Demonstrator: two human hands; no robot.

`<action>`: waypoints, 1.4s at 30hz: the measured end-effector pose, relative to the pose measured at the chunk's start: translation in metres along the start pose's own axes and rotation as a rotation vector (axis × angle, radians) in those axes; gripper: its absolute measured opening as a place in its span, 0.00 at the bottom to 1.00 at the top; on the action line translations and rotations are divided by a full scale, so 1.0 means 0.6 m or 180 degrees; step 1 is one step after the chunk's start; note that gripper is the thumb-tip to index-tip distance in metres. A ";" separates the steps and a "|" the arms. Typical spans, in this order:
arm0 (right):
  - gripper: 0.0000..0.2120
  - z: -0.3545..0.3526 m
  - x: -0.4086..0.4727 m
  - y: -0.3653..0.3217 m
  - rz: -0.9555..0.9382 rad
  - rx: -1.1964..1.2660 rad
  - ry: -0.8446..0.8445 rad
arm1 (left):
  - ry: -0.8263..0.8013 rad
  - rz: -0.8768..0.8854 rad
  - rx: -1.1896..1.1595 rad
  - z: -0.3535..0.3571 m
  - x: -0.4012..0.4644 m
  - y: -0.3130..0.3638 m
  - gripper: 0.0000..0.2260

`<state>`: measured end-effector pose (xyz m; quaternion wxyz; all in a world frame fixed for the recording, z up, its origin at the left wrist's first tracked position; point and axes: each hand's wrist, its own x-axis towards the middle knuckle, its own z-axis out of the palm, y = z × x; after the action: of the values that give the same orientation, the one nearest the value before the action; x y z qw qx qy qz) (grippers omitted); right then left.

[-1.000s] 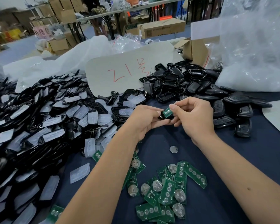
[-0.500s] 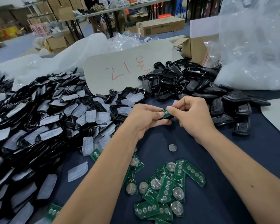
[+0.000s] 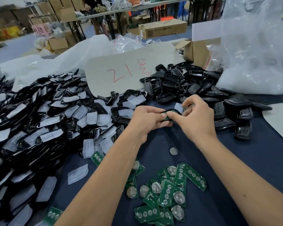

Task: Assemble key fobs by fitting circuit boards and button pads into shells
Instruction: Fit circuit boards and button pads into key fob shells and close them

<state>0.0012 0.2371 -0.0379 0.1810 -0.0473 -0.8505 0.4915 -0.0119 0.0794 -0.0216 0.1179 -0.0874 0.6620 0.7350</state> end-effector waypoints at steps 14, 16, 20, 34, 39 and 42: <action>0.08 0.008 -0.006 -0.017 0.0211 0.1853 -0.0322 | -0.0089 0.0407 0.0231 -0.018 -0.023 0.053 0.08; 0.07 0.020 -0.014 -0.026 -0.0014 0.1572 -0.0469 | -0.0194 0.0425 0.0659 -0.048 -0.028 0.076 0.06; 0.08 0.067 -0.029 -0.073 -0.1141 0.0389 -0.0776 | 0.0235 0.0665 0.1390 -0.143 -0.037 0.129 0.08; 0.20 0.244 0.009 -0.227 -0.3808 -0.2139 -0.2322 | 0.2584 0.0689 0.1279 -0.367 -0.044 0.114 0.04; 0.16 0.212 0.005 -0.215 -0.3334 -0.1449 -0.2170 | 0.2314 0.1113 0.1058 -0.345 -0.047 0.119 0.08; 0.11 0.169 0.003 -0.173 -0.2458 -0.0324 -0.1341 | 0.1999 0.1291 0.1071 -0.314 -0.038 0.126 0.08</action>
<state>-0.0261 0.1015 0.0054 0.1715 0.3663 -0.8473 0.3443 -0.0172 -0.1164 0.0362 -0.2245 -0.1547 0.7806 0.5625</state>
